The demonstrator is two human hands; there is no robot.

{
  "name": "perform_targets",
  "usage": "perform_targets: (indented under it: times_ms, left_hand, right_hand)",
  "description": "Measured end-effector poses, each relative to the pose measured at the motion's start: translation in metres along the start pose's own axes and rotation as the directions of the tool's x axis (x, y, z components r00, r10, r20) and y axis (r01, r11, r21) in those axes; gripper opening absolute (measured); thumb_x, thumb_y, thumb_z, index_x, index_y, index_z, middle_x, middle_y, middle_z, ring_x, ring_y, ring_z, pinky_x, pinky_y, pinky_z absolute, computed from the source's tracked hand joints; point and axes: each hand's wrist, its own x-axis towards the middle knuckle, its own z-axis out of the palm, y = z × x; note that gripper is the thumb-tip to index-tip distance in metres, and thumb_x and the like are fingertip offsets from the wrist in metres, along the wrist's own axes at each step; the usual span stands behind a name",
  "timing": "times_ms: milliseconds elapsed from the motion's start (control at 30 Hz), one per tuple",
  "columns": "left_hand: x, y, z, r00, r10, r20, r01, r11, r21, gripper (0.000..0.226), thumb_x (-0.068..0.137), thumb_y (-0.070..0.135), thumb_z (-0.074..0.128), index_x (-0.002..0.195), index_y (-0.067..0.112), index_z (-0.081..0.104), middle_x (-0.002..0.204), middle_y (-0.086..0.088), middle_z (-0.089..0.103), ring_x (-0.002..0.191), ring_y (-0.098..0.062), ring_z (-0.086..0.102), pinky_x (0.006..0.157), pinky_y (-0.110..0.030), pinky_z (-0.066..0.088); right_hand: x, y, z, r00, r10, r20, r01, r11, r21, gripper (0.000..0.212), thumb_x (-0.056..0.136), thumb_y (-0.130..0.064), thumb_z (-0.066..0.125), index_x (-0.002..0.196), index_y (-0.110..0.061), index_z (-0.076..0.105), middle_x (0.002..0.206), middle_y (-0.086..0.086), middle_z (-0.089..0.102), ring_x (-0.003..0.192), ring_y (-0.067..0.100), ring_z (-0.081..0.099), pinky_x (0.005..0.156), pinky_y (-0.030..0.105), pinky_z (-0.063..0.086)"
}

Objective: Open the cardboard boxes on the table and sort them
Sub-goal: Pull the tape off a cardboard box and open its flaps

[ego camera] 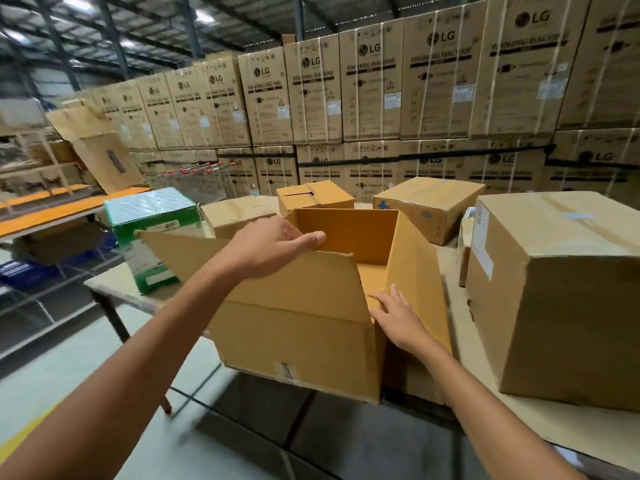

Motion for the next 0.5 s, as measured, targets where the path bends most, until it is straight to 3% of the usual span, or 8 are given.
perform_targets:
  times_ms: [67,167,233,333,433,500]
  left_hand:
    - [-0.028,0.0,0.002,0.997,-0.057,0.048,0.057,0.998,-0.011,0.071,0.078,0.076,0.036,0.098,0.022,0.075,0.091,0.006,0.072,0.084,-0.012,0.067,0.072,-0.033,0.059]
    - [-0.063,-0.003,0.016,0.987,-0.12,0.109,0.119,0.993,0.016,0.075,0.075,0.078,0.032,0.117,0.029,0.07,0.114,0.011,0.068,0.1,-0.007,0.064,0.083,-0.03,0.058]
    - [-0.081,-0.007,0.033,0.985,-0.136,0.11,0.13,0.99,0.054,0.073,0.079,0.076,0.031,0.128,0.033,0.064,0.125,0.015,0.065,0.109,-0.005,0.06,0.085,-0.026,0.055]
    - [-0.105,-0.02,0.063,0.994,-0.105,0.04,0.099,0.986,0.132,0.061,0.091,0.07,0.033,0.135,0.034,0.059,0.13,0.015,0.062,0.108,-0.002,0.054,0.076,-0.017,0.044]
    - [-0.126,-0.036,0.096,0.996,-0.068,0.053,0.063,0.993,0.105,0.058,0.092,0.067,0.038,0.137,0.033,0.055,0.139,0.014,0.056,0.123,-0.008,0.049,0.097,-0.033,0.046]
    - [-0.131,-0.048,0.121,0.988,-0.078,0.134,0.067,0.994,0.082,0.054,0.095,0.059,0.047,0.142,0.031,0.05,0.153,0.008,0.042,0.138,-0.012,0.037,0.112,-0.043,0.038]
  right_hand:
    - [0.006,-0.003,0.002,1.0,0.009,-0.018,-0.009,1.0,-0.012,0.046,0.102,-0.047,0.041,0.148,-0.04,0.039,0.167,0.006,0.003,0.153,0.029,0.006,0.119,0.053,0.019]
    - [0.01,-0.001,0.008,0.999,0.006,-0.033,-0.008,0.999,-0.048,0.046,0.102,-0.049,0.039,0.147,-0.039,0.04,0.167,0.008,0.003,0.153,0.031,0.005,0.12,0.058,0.019]
    - [0.01,-0.001,0.007,0.999,-0.001,-0.043,-0.001,0.999,-0.052,0.044,0.103,-0.048,0.039,0.145,-0.037,0.042,0.167,0.009,0.004,0.153,0.033,0.006,0.12,0.059,0.019]
    - [0.009,-0.003,0.006,0.999,-0.005,-0.053,0.003,0.999,-0.042,0.041,0.103,-0.045,0.039,0.143,-0.035,0.045,0.166,0.01,0.008,0.153,0.034,0.008,0.119,0.06,0.019]
    - [0.005,-0.005,0.007,0.998,0.005,-0.059,-0.007,0.999,-0.034,0.042,0.103,-0.044,0.039,0.143,-0.033,0.046,0.166,0.011,0.009,0.153,0.034,0.007,0.12,0.06,0.017]
    - [0.003,-0.005,0.009,0.998,0.005,-0.069,-0.007,0.999,-0.034,0.043,0.103,-0.043,0.038,0.145,-0.032,0.045,0.166,0.011,0.008,0.153,0.033,0.006,0.12,0.059,0.015]
